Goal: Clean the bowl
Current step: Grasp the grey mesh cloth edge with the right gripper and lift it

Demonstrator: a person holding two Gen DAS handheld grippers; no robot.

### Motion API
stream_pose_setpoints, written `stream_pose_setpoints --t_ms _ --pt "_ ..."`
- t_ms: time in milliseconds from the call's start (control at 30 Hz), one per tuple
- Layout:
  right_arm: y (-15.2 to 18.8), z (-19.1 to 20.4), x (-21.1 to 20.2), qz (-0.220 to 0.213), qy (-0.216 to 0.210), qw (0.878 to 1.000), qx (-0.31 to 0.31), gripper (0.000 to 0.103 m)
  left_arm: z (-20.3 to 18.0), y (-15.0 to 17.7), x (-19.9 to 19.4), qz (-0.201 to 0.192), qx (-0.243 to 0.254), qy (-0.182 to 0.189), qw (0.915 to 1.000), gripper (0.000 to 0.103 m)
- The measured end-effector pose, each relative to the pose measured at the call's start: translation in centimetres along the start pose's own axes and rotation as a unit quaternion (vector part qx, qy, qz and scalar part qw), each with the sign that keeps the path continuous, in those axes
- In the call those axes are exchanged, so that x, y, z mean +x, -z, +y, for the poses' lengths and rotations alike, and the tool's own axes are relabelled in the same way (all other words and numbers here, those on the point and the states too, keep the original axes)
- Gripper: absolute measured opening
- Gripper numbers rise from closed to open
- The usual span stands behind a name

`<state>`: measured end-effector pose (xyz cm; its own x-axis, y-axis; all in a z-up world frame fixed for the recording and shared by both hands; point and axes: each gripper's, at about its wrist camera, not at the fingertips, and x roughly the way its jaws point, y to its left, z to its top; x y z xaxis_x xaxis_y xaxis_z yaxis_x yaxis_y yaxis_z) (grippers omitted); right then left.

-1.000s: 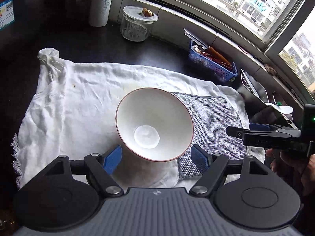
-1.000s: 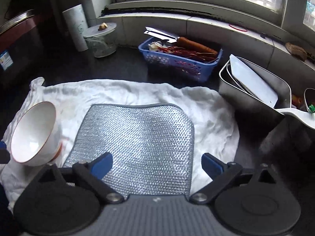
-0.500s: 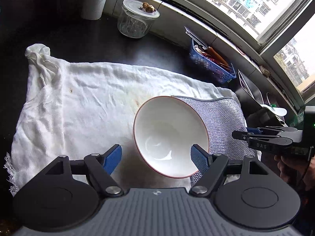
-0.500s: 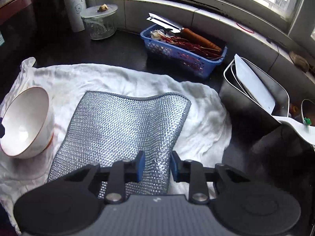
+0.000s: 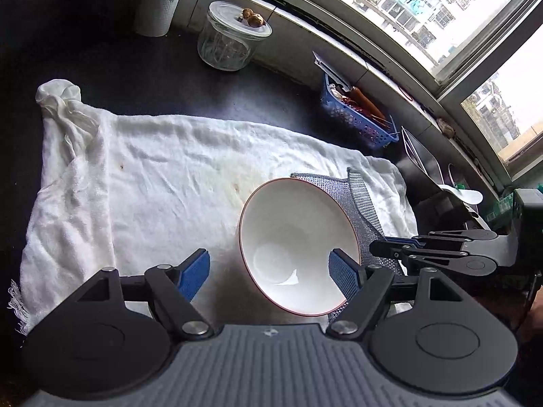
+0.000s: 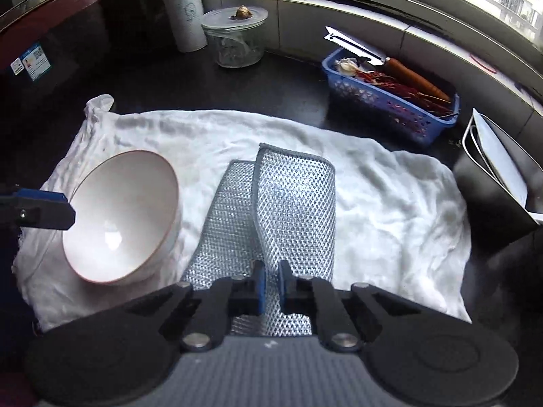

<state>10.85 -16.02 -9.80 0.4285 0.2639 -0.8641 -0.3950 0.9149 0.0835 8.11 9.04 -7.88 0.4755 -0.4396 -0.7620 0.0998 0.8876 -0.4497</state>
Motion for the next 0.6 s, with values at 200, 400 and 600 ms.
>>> stream_pose_setpoints --t_ms 200,400,600 --pt "1.1 1.4 0.6 0.044 -0.082 0.996 0.001 0.042 0.2 0.1 0.2 0.005 0.000 0.010 0.9999 0.077" --pt "1.1 1.0 -2.3 0.026 -0.090 0.996 0.015 0.045 0.1 0.2 0.3 0.002 -0.002 0.015 0.9999 0.077" --pt "-0.3 -1.6 -3.1 0.006 -0.063 0.998 0.020 0.052 -0.2 0.3 0.2 -0.001 -0.008 0.009 0.9999 0.077"
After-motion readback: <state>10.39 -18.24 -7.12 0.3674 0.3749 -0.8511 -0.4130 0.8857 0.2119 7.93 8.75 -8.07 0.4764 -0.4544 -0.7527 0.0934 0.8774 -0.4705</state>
